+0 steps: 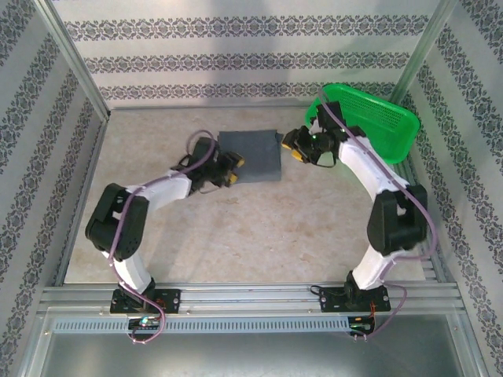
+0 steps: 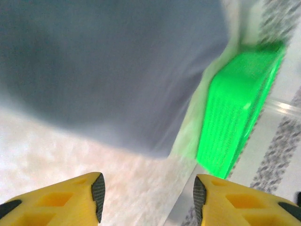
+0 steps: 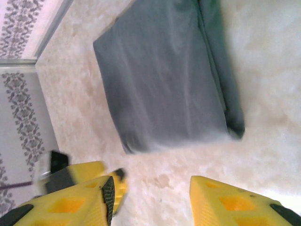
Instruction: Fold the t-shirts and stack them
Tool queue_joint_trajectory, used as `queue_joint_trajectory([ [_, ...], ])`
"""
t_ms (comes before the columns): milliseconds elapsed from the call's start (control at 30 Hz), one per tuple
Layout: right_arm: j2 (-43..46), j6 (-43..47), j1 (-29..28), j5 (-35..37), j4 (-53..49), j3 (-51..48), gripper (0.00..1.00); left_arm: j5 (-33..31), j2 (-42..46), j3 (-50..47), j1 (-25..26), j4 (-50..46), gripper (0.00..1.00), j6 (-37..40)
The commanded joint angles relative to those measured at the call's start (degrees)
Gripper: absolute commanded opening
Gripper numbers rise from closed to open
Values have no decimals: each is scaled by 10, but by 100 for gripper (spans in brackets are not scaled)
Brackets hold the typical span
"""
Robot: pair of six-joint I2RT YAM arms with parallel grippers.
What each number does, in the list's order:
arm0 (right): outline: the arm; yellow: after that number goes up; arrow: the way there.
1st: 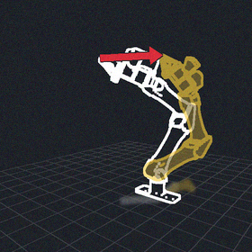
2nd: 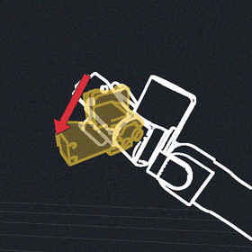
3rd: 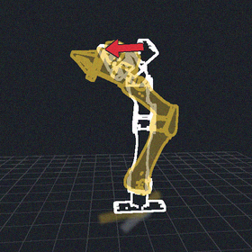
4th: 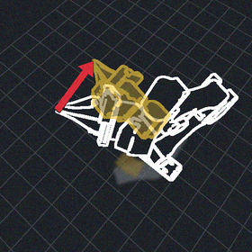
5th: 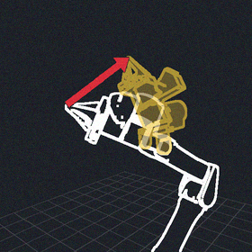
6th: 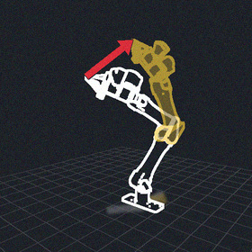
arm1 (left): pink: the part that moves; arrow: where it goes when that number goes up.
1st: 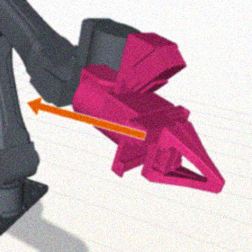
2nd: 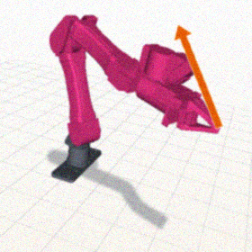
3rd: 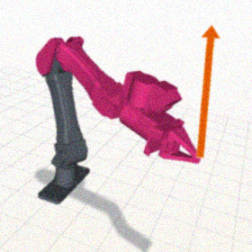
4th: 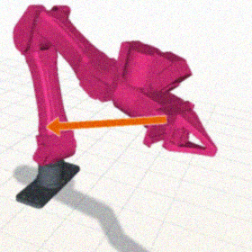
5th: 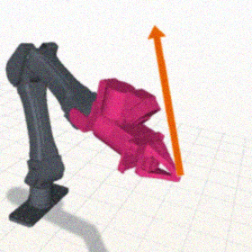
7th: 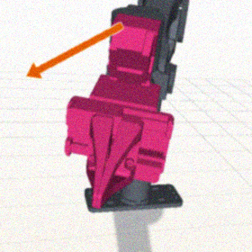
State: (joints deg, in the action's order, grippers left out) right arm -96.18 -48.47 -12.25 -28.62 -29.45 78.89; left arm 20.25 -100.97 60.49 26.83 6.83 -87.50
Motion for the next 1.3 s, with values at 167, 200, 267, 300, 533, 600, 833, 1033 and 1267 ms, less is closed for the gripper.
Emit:
queue_joint_trajectory([
  [167, 96, -5, 12, -30, 60, -133, 48, -122, -139, 60, 102, 201, 64, -213],
  [200, 104, -3, 14, -30, 55, -136, 48, -129, -150, 71, 104, 197, 64, -214],
  [267, 120, 0, 20, -30, 46, -141, 48, -147, -172, 92, 104, 174, 64, -211],
  [300, 127, 0, 23, -30, 45, -144, 48, -156, -181, 97, 104, 169, 64, -214],
  [533, 156, 1, 40, -41, 29, -164, 47, -189, -247, 120, 95, 195, 31, -241],
  [600, 159, 0, 42, -42, 28, -168, 47, -205, -245, 113, 86, 203, 7, -241],
  [833, 161, -1, 43, -45, 28, -163, 46, -195, -166, 25, -23, 207, 0, -171],
  [1033, 157, 1, 36, -50, 35, -163, 45, -59, -131, -15, -198, 235, 0, -30],
  [1267, 146, 3, 16, -52, 47, -166, 45, 133, -176, 65, -376, 121, 0, 161],
])
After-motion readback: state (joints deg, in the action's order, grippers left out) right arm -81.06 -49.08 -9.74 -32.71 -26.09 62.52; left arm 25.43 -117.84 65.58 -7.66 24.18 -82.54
